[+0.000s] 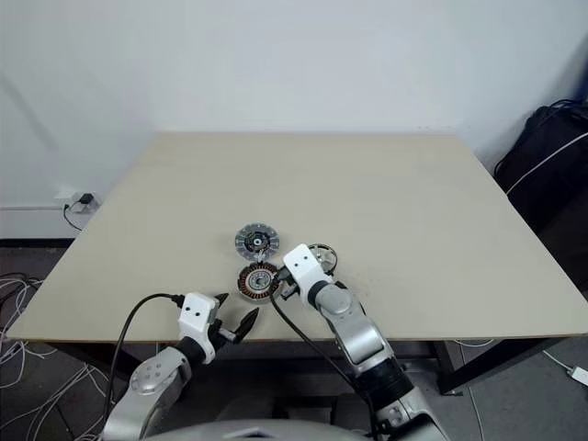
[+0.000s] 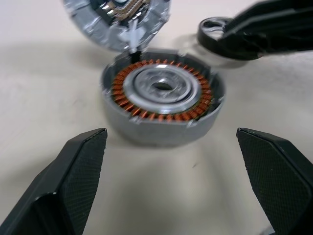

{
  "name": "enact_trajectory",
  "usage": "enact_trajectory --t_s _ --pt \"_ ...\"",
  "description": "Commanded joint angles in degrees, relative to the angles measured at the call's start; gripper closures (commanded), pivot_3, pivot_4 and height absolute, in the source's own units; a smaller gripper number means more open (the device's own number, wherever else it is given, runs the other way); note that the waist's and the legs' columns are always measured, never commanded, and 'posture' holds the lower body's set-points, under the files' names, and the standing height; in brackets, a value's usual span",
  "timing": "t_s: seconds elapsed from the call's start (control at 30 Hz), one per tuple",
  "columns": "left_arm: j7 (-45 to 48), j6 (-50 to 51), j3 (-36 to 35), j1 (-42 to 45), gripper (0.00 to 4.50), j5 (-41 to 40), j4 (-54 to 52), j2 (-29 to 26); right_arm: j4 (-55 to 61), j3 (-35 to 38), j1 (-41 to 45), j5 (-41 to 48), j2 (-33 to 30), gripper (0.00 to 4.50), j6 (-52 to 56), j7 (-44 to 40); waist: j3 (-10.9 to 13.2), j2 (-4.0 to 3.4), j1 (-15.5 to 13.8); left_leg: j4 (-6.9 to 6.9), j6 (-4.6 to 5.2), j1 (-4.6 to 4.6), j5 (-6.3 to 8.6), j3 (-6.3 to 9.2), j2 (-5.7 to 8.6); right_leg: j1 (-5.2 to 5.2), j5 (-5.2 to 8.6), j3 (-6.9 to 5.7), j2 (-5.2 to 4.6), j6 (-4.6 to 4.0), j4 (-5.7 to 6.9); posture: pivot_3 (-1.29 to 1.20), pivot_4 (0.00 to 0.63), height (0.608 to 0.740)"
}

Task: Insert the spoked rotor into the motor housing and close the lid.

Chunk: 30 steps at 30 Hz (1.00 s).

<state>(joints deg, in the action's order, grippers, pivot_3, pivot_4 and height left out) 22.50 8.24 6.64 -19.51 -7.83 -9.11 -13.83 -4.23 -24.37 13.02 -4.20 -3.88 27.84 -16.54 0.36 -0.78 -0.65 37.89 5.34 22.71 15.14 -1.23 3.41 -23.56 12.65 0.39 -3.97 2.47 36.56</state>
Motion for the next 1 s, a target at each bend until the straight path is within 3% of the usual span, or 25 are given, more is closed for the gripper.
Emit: enact_trajectory --t_s 0.03,1.0 --pt "-0.4 -1.3 -0.8 0.0 0.0 -0.2 -2.4 0.1 -1.3 -0.9 2.3 -0.4 1.4 3.82 -3.0 -1.4 0.0 0.0 -0.1 0.0 0.0 0.0 0.0 0.0 0.0 0.0 0.0 0.0 0.0 0.0 0.02 0.0 0.0 0.74" --pt "-1.6 -2.4 -1.0 -2.3 0.0 -0.4 -2.9 1.7 -17.8 -3.8 9.8 -3.5 6.9 3.82 -11.9 -6.1 0.0 -0.06 1.3 -0.03 -0.2 -0.06 -0.12 0.06 0.0 -0.11 0.03 -0.01 0.09 -0.05 0.3 0.0 0.0 0.74"
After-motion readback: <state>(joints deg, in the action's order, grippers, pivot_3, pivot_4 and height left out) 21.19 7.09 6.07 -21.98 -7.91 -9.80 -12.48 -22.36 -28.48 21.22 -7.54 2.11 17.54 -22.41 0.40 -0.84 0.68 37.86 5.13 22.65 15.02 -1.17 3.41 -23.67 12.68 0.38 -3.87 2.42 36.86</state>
